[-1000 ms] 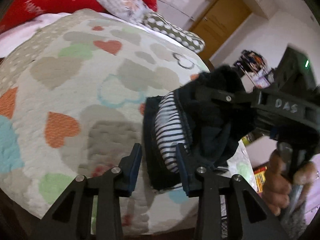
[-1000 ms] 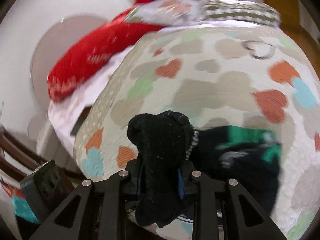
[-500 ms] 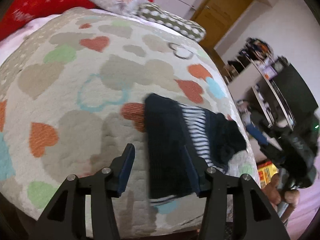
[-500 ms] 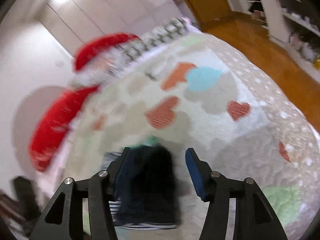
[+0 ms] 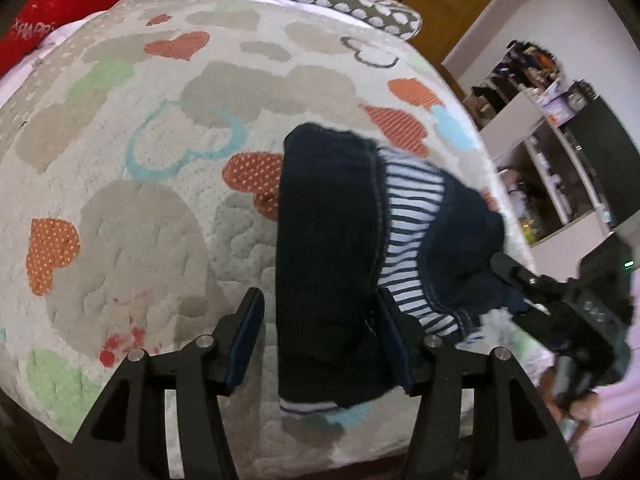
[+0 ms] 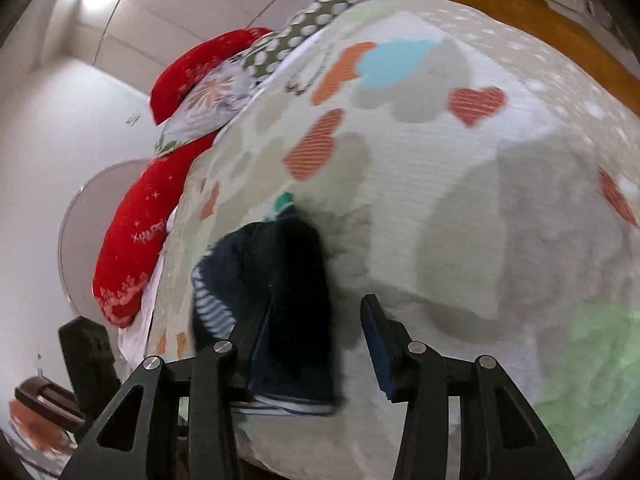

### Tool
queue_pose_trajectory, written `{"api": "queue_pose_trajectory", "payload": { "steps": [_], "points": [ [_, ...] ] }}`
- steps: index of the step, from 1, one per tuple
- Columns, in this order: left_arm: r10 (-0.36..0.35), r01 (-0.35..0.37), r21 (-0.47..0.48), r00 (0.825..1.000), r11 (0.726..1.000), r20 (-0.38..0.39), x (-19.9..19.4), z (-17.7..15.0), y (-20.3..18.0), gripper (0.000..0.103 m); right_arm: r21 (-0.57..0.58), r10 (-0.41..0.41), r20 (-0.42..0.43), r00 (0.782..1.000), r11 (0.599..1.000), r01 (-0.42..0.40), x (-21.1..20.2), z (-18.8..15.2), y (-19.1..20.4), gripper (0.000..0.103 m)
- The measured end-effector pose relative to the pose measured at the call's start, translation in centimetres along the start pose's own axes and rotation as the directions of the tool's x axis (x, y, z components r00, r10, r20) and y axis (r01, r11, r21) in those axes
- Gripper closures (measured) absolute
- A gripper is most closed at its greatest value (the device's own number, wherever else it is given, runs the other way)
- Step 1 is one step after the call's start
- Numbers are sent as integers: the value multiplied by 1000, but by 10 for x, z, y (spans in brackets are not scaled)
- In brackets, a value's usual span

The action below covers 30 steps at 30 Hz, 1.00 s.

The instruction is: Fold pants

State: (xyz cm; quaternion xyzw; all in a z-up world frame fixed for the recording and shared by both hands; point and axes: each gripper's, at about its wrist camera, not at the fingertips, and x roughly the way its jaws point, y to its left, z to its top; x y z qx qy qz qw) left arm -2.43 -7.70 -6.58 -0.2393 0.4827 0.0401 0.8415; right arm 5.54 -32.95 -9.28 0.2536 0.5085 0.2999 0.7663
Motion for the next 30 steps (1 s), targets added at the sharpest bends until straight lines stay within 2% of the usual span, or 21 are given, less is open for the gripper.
{"api": "queue_pose_trajectory", "payload": {
  "steps": [4, 5, 6, 8, 10, 13, 16, 17, 18, 19, 21, 26, 30],
  "points": [
    [-60, 63, -27, 994, 998, 89, -25, 8, 9, 45, 1, 67, 57, 996, 998, -68, -15, 4, -2, 50],
    [-73, 78, -43, 992, 996, 98, -28, 11, 14, 43, -5, 96, 69, 993, 995, -96, -17, 5, 1, 42],
    [-89, 96, -59, 991, 994, 104, -29, 14, 17, 35, -8, 121, 75, 990, 993, -120, -17, 6, 4, 35],
    [-118, 125, -67, 987, 990, 107, -26, 21, 21, 23, -18, 139, 75, 987, 990, -138, -20, 3, 5, 32],
    [-139, 143, -58, 988, 988, 73, -14, 28, 21, 21, -38, 128, 44, 991, 991, -126, -9, 2, 11, 32],
    [-192, 190, -44, 981, 981, -28, 20, 35, 19, 20, -44, 102, -14, 995, 994, -102, 17, 4, 11, 32],
    [-171, 169, -33, 981, 985, -87, 46, 38, 13, 20, -62, 99, -39, 994, 993, -102, 39, 5, 13, 32],
    [-158, 158, -9, 984, 987, -86, 47, 39, 8, 40, -79, 99, -45, 994, 992, -103, 44, 6, 15, 32],
    [-177, 179, 8, 979, 984, -97, 47, 39, 2, 58, -95, 93, -57, 994, 991, -98, 49, 8, 19, 47],
    [-201, 202, 3, 974, 979, -106, 45, 38, -1, 67, -96, 89, -66, 994, 991, -95, 52, 10, 20, 55],
    [-205, 206, 9, 975, 978, -81, 37, 39, -4, 71, -99, 97, -79, 992, 990, -105, 53, 13, 22, 64],
    [-232, 232, -2, 972, 973, -33, 22, 59, -5, 72, -146, 125, -51, 991, 980, -132, 43, 23, 41, 68],
    [-204, 204, -8, 979, 979, 12, 18, 95, 1, 72, -192, 135, -39, 990, 971, -140, 52, 49, 66, 68]
  ]
}}
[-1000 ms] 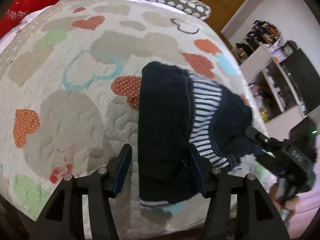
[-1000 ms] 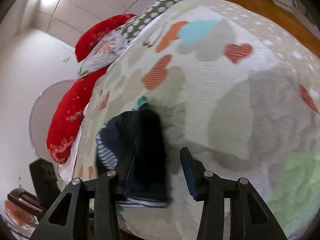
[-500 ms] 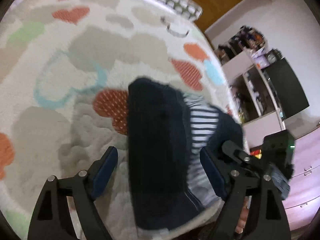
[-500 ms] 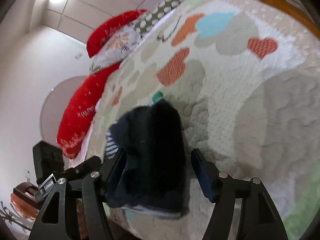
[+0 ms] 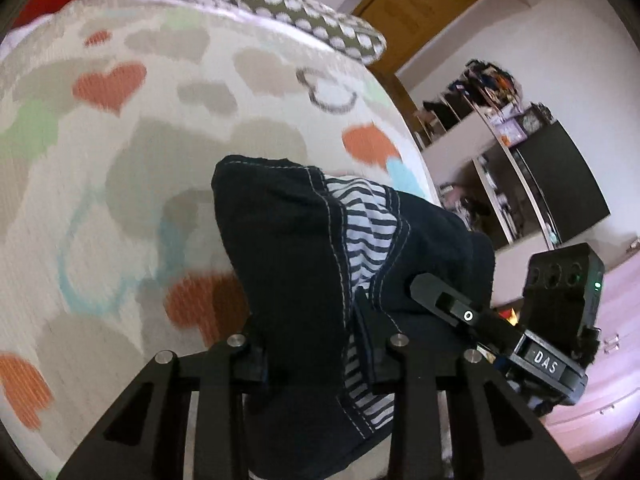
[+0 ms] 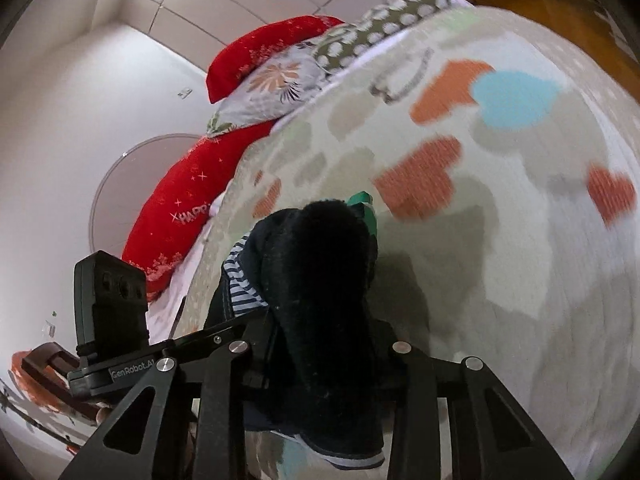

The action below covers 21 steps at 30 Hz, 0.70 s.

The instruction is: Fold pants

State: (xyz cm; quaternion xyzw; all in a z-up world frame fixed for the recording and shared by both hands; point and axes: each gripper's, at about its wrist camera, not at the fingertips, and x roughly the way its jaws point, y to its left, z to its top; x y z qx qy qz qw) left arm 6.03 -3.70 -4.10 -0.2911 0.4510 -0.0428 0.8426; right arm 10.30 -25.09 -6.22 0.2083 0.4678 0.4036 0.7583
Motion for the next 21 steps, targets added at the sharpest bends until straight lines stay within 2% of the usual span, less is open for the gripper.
{"api": "queue_pose_trajectory", "payload": {
  "steps": [4, 6, 8, 9, 10, 11, 12, 13, 15, 18, 19, 21],
  "points": [
    [68, -69, 15, 997, 998, 20, 9, 47, 9, 70, -59, -45, 15, 999, 997, 46, 28, 39, 17, 68],
    [100, -100, -8, 995, 995, 13, 20, 65, 20, 64, -64, -65, 10, 998, 996, 65, 45, 57, 17, 68],
    [166, -165, -52, 986, 985, 16, 31, 77, 37, 50, -57, -81, 2, 997, 995, 81, 59, 69, 12, 64],
    [195, -193, -92, 981, 977, 4, 36, 82, 50, 50, -57, -107, -11, 994, 993, 106, 72, 76, 7, 61],
    [185, -186, -126, 983, 974, -17, 40, 84, 60, 50, -54, -141, -26, 990, 989, 140, 80, 79, 1, 58],
    [143, -146, -157, 989, 977, -31, 39, 85, 68, 50, -46, -203, -45, 978, 979, 201, 89, 82, -7, 52],
    [86, -89, -186, 996, 978, -26, 32, 84, 74, 50, -35, -243, -56, 968, 970, 241, 93, 84, -13, 52],
    [69, -69, -189, 998, 980, -4, 23, 84, 75, 50, -17, -245, -61, 968, 970, 244, 90, 86, -20, 52],
    [81, -73, -141, 996, 987, 46, 4, 86, 68, 50, 14, -188, -30, 982, 982, 189, 71, 87, -26, 51],
    [40, -32, -133, 998, 991, 56, -2, 93, 56, 48, 5, -188, 110, 976, 982, 189, 32, 92, -16, 52],
    [24, -16, -130, 998, 991, 55, 0, 97, 52, 45, 16, -182, 134, 974, 983, 182, 25, 95, -13, 52],
    [38, -30, -123, 998, 992, 56, 11, 104, 46, 41, 61, -133, 151, 980, 990, 125, 19, 99, -10, 58]
  ]
}}
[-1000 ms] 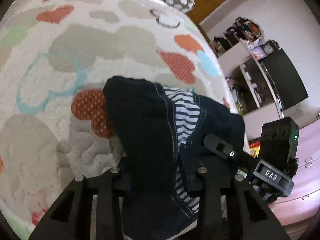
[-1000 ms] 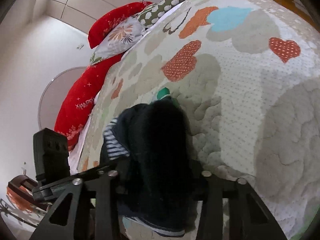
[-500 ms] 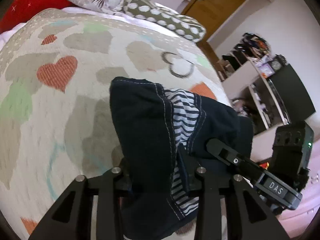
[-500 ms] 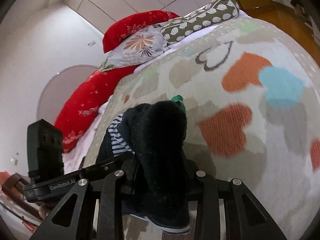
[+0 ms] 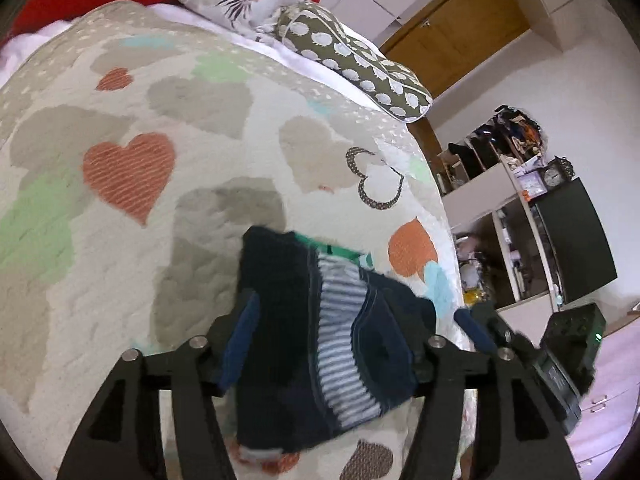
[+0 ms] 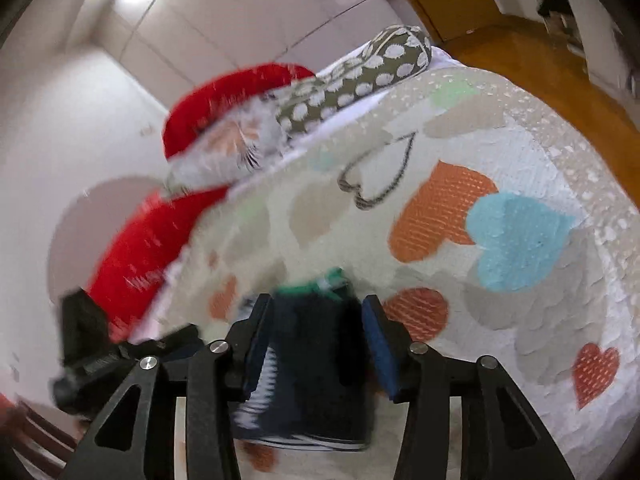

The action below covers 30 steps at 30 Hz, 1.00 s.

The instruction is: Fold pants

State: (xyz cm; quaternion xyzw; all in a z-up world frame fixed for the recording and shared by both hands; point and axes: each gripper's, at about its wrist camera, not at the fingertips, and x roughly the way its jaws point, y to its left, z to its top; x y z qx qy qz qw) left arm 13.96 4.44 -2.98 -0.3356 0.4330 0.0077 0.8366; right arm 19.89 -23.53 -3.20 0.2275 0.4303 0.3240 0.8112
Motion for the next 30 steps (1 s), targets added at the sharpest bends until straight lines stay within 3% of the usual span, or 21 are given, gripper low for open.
{"api": "queue_pose_trajectory", "payload": {
  "steps": [3, 7, 12, 15, 16, 20, 22, 23, 27, 29, 30],
  "points": [
    [26, -28, -25, 998, 999, -63, 31, 2, 5, 40, 11, 67, -91, 994, 998, -66, 19, -7, 5, 58],
    [84, -91, -62, 991, 994, -106, 53, -8, 23, 40, 8, 29, -155, 987, 1000, -28, 49, -26, -4, 58],
    [76, -80, -63, 995, 995, -66, 22, -14, 21, 40, 33, 46, -152, 987, 999, -42, 52, -26, -13, 58],
    [140, -141, -20, 990, 990, -7, -6, -34, 14, 40, -8, 31, -119, 992, 999, -32, 29, -31, -6, 58],
    [153, -153, -10, 988, 988, 12, -14, -43, 13, 35, -26, 24, -107, 994, 999, -27, 22, -35, -4, 58],
    [284, -284, 54, 959, 957, 4, -12, -82, 12, 32, -101, -56, -145, 988, 994, 42, 15, -68, -1, 58],
    [326, -324, 81, 945, 943, -12, -8, -99, 11, 32, -107, -105, -188, 977, 991, 86, 20, -85, -7, 58],
    [323, -321, 83, 946, 944, -10, -12, -105, 11, 32, -94, -107, -193, 975, 991, 90, 17, -90, -11, 58],
    [296, -302, 81, 952, 950, 76, -47, -134, -5, 33, -79, -94, -136, 986, 993, 84, -22, -110, -16, 58],
    [292, -309, 90, 942, 947, 165, -73, -150, -20, 32, -93, -118, -92, 989, 990, 109, -43, -118, -14, 57],
    [303, -328, 90, 927, 940, 220, -88, -159, -28, 32, -103, -133, -70, 989, 987, 125, -54, -122, -13, 57]
  ]
}}
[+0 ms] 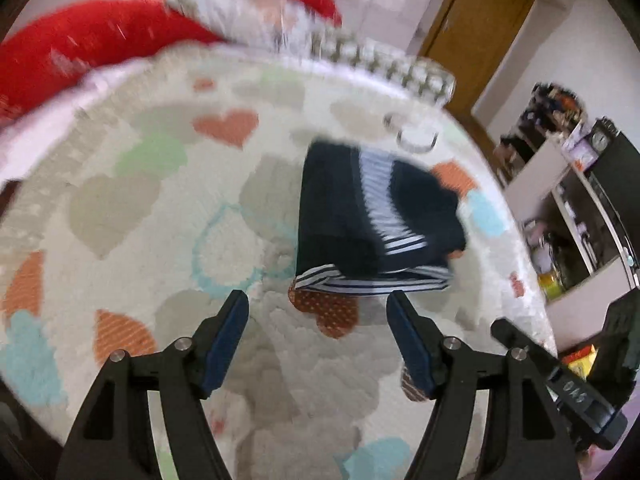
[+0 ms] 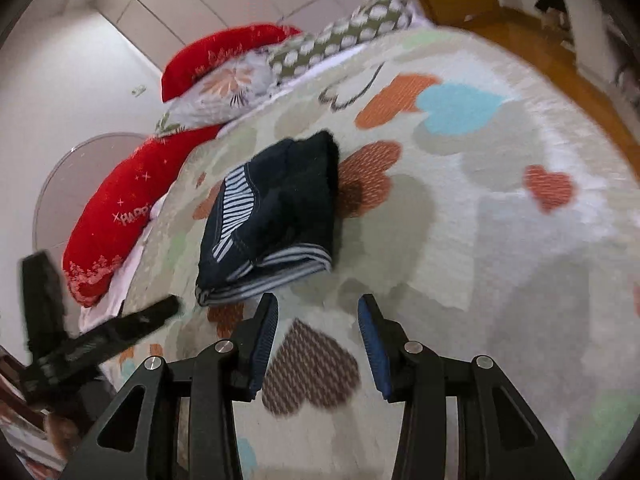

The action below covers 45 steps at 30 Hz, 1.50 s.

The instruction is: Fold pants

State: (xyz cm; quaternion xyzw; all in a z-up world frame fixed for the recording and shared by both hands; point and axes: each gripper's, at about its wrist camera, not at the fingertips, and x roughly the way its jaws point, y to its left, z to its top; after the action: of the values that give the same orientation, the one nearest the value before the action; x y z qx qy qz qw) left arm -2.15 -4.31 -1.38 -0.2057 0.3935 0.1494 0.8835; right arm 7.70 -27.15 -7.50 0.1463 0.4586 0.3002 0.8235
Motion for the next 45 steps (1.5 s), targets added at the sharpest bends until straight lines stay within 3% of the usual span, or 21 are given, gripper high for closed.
{"api": "queue_pose_trajectory", "payload": {
  "steps": [2, 4, 7, 9, 12, 16, 21, 25, 27, 36, 45],
  "points": [
    [47, -49, 11, 994, 999, 94, -28, -8, -6, 25, -8, -34, 33, 999, 999, 35, -18, -9, 2, 55],
    [119, -123, 11, 973, 992, 200, -56, -19, -11, 15, -11, -59, 71, 996, 998, 60, -34, -18, 6, 51],
    [203, -212, -18, 906, 977, 372, -100, -33, -14, 0, -27, -84, 130, 988, 996, 88, -56, -27, 13, 49],
    [226, -227, -55, 852, 972, 472, -131, -40, -12, 0, -61, -102, 168, 981, 992, 114, -70, -32, 20, 46],
    [231, -208, -103, 821, 973, 523, -158, -40, -7, 0, -83, -119, 201, 972, 987, 138, -80, -41, 32, 42],
    [285, -246, -145, 856, 958, 431, -154, -32, -1, 0, -122, -129, 196, 972, 980, 155, -81, -58, 47, 40],
    [306, -286, -109, 892, 952, 333, -128, -38, 9, 0, -218, -175, 149, 973, 954, 205, -60, -77, 65, 40],
    [299, -285, -94, 928, 954, 222, -103, -45, 16, 0, -218, -211, 105, 972, 949, 229, -46, -81, 65, 40],
    [297, -287, -80, 937, 954, 182, -95, -50, 16, 0, -212, -226, 95, 969, 947, 242, -42, -82, 64, 40],
    [262, -265, 20, 961, 964, 95, -72, -64, -2, 0, -188, -266, 73, 961, 943, 275, -37, -83, 54, 37],
    [250, -253, 84, 967, 964, 50, -59, -73, -19, 0, -148, -294, 51, 954, 943, 299, -36, -85, 40, 36]
  ]
}}
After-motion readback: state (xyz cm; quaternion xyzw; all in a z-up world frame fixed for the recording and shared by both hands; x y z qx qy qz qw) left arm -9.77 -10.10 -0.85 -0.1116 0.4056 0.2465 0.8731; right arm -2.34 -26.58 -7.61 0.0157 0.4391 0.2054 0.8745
